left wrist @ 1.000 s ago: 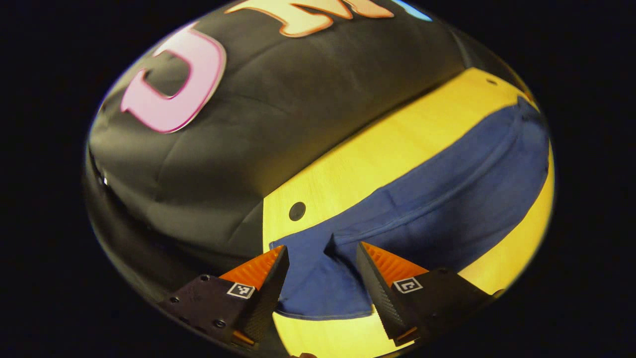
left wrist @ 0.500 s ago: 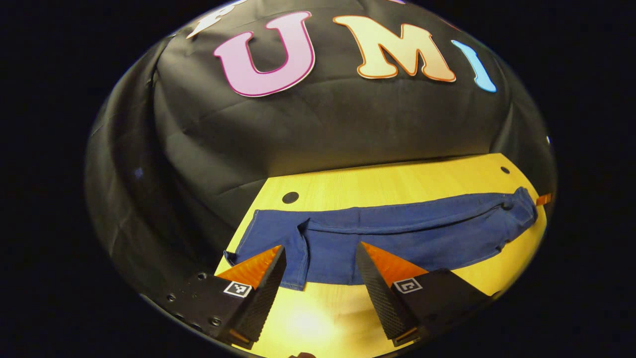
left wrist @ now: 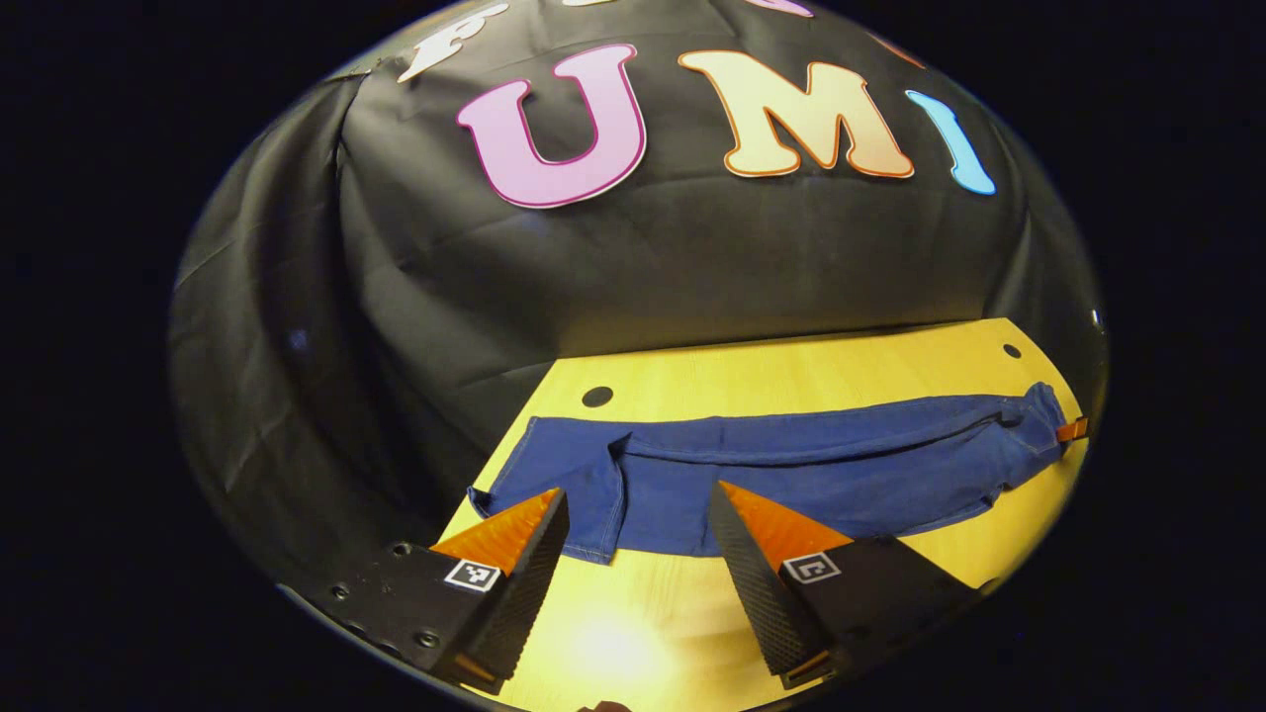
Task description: Grasp the waist and the cuffs of the jeans and fold them to make the two legs overlap; first hold the waist and fold one-third of the jeans toward the cuffs, then hold the cuffs and fold the remaining one-third in the same direction to finish folding.
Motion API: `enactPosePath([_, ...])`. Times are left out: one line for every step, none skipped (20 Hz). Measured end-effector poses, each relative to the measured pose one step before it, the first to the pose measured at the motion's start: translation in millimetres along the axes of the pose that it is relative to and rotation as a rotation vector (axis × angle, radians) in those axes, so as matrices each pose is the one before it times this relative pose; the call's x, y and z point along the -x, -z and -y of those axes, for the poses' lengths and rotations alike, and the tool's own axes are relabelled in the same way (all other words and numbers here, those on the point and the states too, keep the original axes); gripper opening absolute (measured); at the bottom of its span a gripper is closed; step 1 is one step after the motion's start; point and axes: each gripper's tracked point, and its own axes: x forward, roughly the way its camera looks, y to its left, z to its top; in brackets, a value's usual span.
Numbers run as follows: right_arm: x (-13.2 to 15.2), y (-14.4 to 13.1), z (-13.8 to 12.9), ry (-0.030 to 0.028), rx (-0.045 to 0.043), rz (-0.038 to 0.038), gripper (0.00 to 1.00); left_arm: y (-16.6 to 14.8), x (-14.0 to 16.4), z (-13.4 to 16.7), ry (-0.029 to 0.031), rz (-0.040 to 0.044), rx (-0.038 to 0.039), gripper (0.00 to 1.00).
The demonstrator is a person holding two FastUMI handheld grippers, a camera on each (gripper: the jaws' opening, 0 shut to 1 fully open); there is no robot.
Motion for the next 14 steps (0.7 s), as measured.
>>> enactPosePath([-0.81,-1.26,0.51,0.00498,0.0049,0.01876,0.98,1.38,-0.13,4.37,0.00969,-0.0041,0.00633,0.88])
enactPosePath([0.67,2.08,-1.75,0.00072,-0.00575,0.00864,0.98,4.69,1.65,2.8,0.00918,-0.00774,0.00803,0.88])
enactPosePath([-0.14,0.02,-5.95,-0.01877,-0.01225,0.01674,0.92,4.06,1.15,3.67,0.00314,-0.00539,0.00869,0.88])
enactPosePath([0.71,2.14,-0.89,0.00774,-0.00778,0.00036,0.82,2.46,-1.61,2.05,0.00488,-0.01209,0.00594,0.88])
enactPosePath([1.0,-3.13,-1.9,-0.00305,0.00024,0.01776,0.72,5.67,-2.22,2.9,0.00122,-0.00832,0.00166,0.88])
enactPosePath([1.37,3.18,-0.01,0.00604,-0.00593,-0.01819,0.63,3.41,-0.92,2.34,0.00145,-0.00899,0.0009,0.88])
enactPosePath([-1.33,-2.6,-2.82,-0.00136,-0.01102,0.00863,0.53,4.26,-1.02,1.73,0.0022,-0.01015,0.00108,0.88])
enactPosePath([-0.8,0.2,-3.76,0.00318,0.00397,-0.00069,0.4,2.66,-0.14,1.26,0.005,-0.01121,0.00128,0.88])
enactPosePath([0.04,-1.39,-0.1,0.00939,0.01894,0.00965,0.39,1.95,0.94,0.84,0.00352,-0.00444,0.00186,0.88])
enactPosePath([-0.13,0.24,1.53,0.01666,0.01856,0.0159,0.32,1.43,1.03,0.79,0.00474,-0.00058,0.00134,0.88])
enactPosePath([1.84,-1.89,-1.48,0.018,0.01796,0.00958,0.29,0.51,1.75,-0.65,0.00176,0.00095,0.00184,0.88])
enactPosePath([-0.06,-0.13,-0.02,0.01668,0.01392,0.00881,0.29,2.34,1.29,-0.99,0.00222,-0.00013,0.00282,0.88])
enactPosePath([0.43,-0.08,-2.36,-0.00334,0.00153,-0.00296,0.29,1.25,0.74,-1.86,0.00029,-0.00195,0.00194,0.88])
enactPosePath([1.77,0.75,-3.13,-0.01348,-0.01116,-0.01241,0.29,2.33,0.66,-1.9,-0.00012,-0.00582,0.00037,0.88])
